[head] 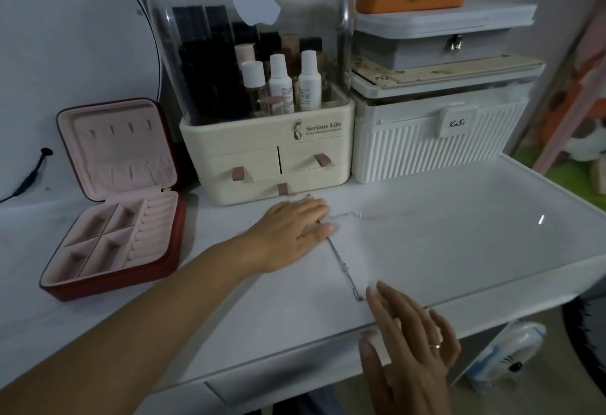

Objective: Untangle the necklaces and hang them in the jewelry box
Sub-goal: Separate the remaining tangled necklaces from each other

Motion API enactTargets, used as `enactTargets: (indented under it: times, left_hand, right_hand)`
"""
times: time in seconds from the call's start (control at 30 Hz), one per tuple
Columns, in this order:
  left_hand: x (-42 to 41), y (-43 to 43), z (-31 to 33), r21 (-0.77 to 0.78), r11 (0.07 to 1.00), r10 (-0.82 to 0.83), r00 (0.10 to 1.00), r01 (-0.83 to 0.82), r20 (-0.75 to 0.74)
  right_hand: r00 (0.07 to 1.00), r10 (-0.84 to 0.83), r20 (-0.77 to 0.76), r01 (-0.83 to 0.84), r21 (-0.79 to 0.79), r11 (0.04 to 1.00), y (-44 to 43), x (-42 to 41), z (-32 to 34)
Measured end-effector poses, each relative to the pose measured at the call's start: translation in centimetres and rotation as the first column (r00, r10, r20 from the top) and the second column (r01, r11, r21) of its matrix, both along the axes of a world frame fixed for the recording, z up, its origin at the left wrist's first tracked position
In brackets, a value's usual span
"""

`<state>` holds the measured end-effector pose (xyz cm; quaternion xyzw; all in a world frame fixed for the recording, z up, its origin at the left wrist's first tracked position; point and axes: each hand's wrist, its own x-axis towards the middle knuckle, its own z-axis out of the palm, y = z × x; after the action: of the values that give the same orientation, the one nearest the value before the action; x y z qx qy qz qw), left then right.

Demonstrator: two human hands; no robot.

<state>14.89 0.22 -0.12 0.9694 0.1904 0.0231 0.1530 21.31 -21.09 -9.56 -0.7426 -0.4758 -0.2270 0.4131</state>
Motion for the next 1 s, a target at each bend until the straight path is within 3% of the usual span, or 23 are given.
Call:
enactTargets:
  times: [0.1,0.3,0.37,0.47,0.57,0.67,0.83,1.0]
  left_hand:
    - [0.2,0.3,-0.8,0.033,0.999,0.007,0.992,-0.003,-0.126]
    - [0.7,1.1,-1.2,0.005,0.999,0.050,0.991,-0.049,-0.124]
    - [0.3,1.0,-0.5,-0.094,0.993,0.066,0.996,-0.071,-0.053]
    - [-2.6,1.1,1.5,-0.237,0.963,0.169,0.969,-0.124,0.179]
    - [-8.2,0.8,2.1,-0.293,0.935,0.311,0.859,-0.200,0.407]
    - [-14.7,-0.1,0.7,-0.283,0.908,0.419,0.706,-0.310,0.570]
    - [-21.3,-2.2,-0.9,-0.160,0.862,0.466,0.628,-0.481,0.623]
    - [-22.7,-2.3,-1.3,-0.333,0.792,0.608,0.606,-0.512,0.513]
  right_hand:
    - [0.999,0.004,0.043,-0.005,0.013,1.000,0.2,-0.9,-0.8]
    - [0.999,0.009,0.042,-0.007,-0.059,0.998,0.3,-1.0,-0.3]
    - [0.999,0.029,0.012,-0.028,-0.073,0.997,0.1,-1.0,-0.2]
    - [0.999,0.048,-0.018,-0.049,-0.065,0.997,0.1,-1.6,0.2]
    - [0.995,0.092,-0.024,-0.093,-0.056,0.994,0.6,-2.8,1.2]
    - [0.963,0.262,-0.055,-0.264,-0.022,0.964,2.2,-4.7,2.8]
    - [0.849,0.463,-0.255,-0.506,-0.135,0.852,8.0,-8.6,5.8]
    - [0.834,0.440,-0.334,-0.535,-0.291,0.793,14.5,-11.0,6.6]
